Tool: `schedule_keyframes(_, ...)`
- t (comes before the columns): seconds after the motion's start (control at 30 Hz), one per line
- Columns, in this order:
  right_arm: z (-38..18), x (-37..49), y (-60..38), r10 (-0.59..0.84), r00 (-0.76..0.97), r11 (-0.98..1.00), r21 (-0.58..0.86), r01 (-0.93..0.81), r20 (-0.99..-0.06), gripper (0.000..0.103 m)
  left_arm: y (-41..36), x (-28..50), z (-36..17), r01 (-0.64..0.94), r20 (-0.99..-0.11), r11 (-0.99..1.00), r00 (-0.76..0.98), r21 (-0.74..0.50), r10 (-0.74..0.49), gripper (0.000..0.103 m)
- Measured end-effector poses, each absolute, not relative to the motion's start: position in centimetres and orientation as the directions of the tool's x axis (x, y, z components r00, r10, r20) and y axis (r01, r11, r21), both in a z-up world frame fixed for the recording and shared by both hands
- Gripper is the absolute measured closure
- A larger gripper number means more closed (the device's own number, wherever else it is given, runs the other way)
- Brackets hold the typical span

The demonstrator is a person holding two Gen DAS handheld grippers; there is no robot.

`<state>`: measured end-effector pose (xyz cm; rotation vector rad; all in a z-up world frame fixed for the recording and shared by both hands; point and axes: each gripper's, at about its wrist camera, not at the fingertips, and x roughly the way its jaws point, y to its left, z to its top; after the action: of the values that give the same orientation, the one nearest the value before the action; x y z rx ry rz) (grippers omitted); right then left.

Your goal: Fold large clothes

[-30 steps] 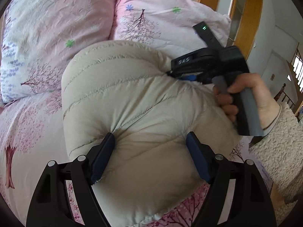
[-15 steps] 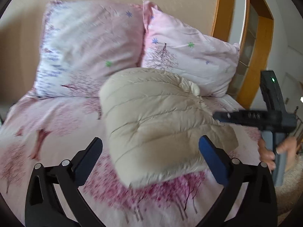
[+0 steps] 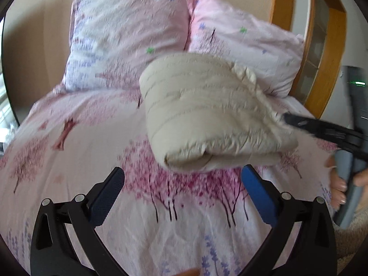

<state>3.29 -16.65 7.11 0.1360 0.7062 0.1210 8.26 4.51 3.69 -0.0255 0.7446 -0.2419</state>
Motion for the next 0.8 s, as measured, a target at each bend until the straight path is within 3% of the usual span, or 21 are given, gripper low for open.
schedule_keyframes(0.13, 7.1, 0.6, -17.2, 0.147, 0.773, 0.984, 0.168, -0.054, -0.617, 0.002, 4.6, 8.5, 2.5, 0.161, -0.721, 0.982, 0.669, -0.096, -0.18, 0.001)
schedule_keyframes(0.43, 3.4, 0.1, -15.9, 0.099, 0.619, 0.995, 0.094, -0.04, -0.779, 0.002, 4.3, 8.0, 0.9, 0.12, -0.776, 0.992, 0.623, -0.031, -0.099, 0.001)
schedule_keyframes(0.8, 1.3, 0.9, -15.1, 0.052, 0.529, 0.999, 0.043, -0.028, -0.847, 0.002, 3.5, 8.3, 0.1, 0.142, -0.822, 0.99, 0.563, -0.007, -0.087, 0.001)
